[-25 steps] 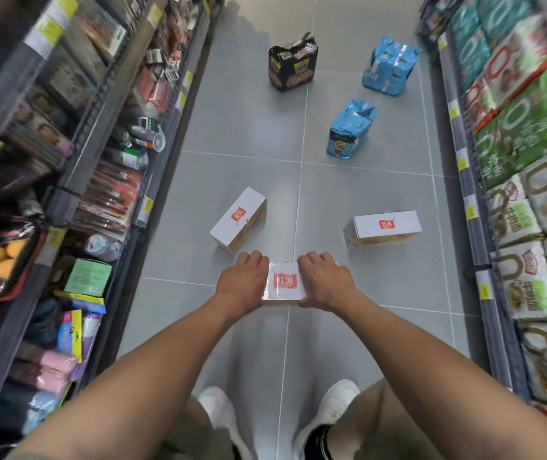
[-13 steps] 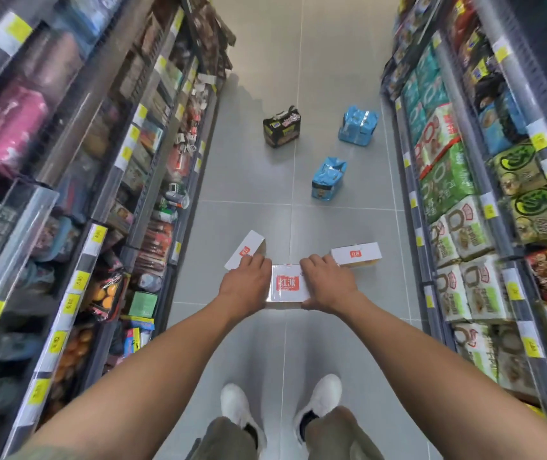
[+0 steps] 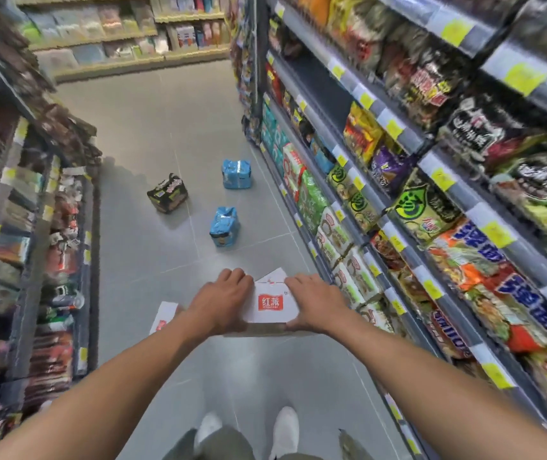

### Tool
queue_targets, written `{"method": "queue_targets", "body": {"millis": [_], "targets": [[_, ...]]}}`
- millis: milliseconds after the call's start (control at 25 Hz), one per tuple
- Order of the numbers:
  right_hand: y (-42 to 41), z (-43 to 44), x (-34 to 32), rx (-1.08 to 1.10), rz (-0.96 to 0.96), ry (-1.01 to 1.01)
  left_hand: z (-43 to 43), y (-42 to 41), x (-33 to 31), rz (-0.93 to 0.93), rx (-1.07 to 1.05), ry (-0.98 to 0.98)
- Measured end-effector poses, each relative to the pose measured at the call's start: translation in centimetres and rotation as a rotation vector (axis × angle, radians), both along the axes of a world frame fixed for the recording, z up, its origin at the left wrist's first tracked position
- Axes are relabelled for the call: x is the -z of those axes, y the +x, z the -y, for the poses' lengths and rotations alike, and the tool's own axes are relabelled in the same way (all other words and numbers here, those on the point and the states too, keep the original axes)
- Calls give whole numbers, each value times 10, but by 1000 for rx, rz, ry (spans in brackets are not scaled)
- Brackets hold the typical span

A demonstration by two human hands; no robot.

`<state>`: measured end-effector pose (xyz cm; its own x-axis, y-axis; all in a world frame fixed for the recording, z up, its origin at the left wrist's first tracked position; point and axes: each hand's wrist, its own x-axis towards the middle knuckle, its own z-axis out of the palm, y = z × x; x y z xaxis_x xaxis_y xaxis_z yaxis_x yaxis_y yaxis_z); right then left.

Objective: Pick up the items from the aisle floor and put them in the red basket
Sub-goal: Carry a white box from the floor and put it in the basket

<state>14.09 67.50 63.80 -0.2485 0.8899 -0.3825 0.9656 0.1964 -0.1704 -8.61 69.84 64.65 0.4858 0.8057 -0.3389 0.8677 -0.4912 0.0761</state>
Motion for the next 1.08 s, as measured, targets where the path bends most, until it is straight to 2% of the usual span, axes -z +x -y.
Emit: {"method": "queue_targets", "body": {"millis": [280, 520, 760, 1080], "targets": [[103, 36, -31, 409, -3, 17, -56, 125, -19, 46, 442, 27], [132, 114, -40, 883, -35, 18, -59, 228, -31, 33, 914, -5], [112, 226, -50, 1355, -45, -35, 21, 305, -40, 19, 1329, -64], [42, 414, -40, 1822, -5, 54, 213, 338, -43, 47, 1781, -64]]}}
